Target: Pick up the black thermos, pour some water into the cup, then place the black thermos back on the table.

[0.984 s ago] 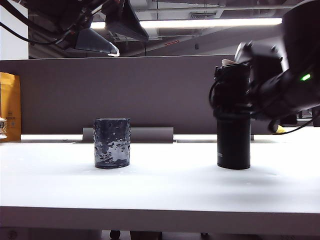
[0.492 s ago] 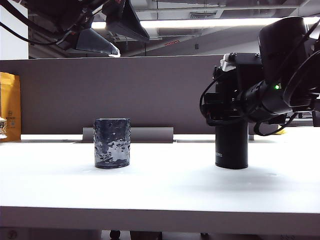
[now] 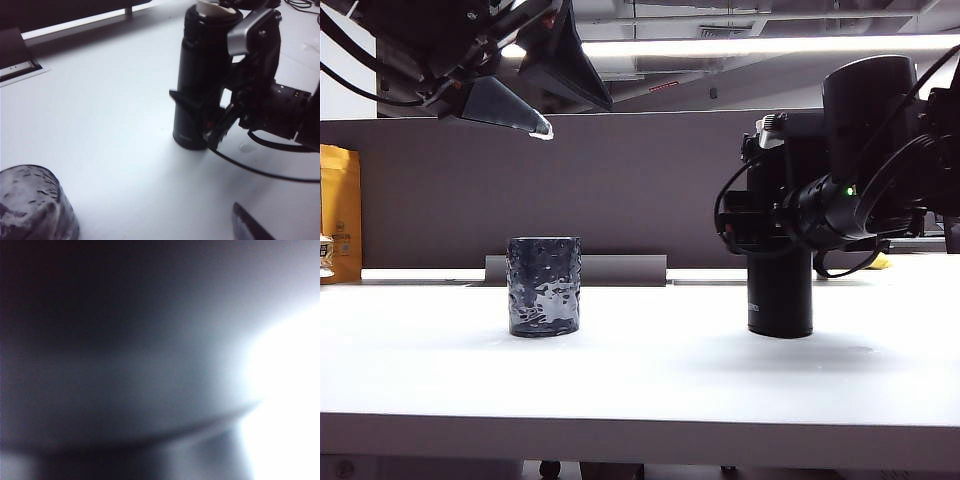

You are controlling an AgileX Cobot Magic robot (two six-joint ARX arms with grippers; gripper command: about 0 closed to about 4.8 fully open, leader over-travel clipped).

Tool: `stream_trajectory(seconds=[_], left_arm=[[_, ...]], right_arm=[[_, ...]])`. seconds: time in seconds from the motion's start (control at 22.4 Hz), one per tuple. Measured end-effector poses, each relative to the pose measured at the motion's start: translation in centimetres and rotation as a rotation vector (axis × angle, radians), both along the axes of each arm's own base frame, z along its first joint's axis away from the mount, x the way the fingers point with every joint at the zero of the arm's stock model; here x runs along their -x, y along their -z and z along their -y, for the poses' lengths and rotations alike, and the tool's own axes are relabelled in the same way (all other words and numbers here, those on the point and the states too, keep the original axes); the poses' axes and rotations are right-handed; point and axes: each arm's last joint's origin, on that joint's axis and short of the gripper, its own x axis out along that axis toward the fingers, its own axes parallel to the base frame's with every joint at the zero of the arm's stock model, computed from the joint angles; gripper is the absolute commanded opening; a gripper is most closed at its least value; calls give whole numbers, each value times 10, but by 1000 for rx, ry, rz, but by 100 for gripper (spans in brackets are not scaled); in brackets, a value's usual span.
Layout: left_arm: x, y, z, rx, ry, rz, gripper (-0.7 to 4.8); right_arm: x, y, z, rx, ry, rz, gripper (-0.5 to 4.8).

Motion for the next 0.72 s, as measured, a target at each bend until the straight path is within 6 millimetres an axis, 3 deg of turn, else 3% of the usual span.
stream_trajectory(seconds=[0.04, 0.18, 0.27, 0.31, 0.49, 0.54, 0.63, 0.72], left_arm=[[0, 1, 0, -6, 0, -9, 479], [1, -2, -2, -5, -16, 2, 479], [5, -10, -7, -36, -92, 71, 479], [8, -17, -14, -57, -130, 114, 479], [-3, -24, -54, 37, -230, 57, 479], [-4, -21, -55, 33, -214, 27, 479], [-7, -10, -52, -46, -152, 0, 479], [-12, 1, -50, -87, -151, -47, 479]], right_arm=[[0, 0, 0, 3, -1, -1, 99], [0, 0, 0, 21, -5, 3, 98], [4, -11, 0, 99, -77, -8, 98], [6, -23, 0, 121, -128, -5, 98], [-38, -126, -31, 331, -350, 262, 97], [-50, -133, -37, 391, -363, 261, 97], [-76, -131, -48, 531, -369, 277, 97], [-100, -103, -59, 666, -416, 262, 97]])
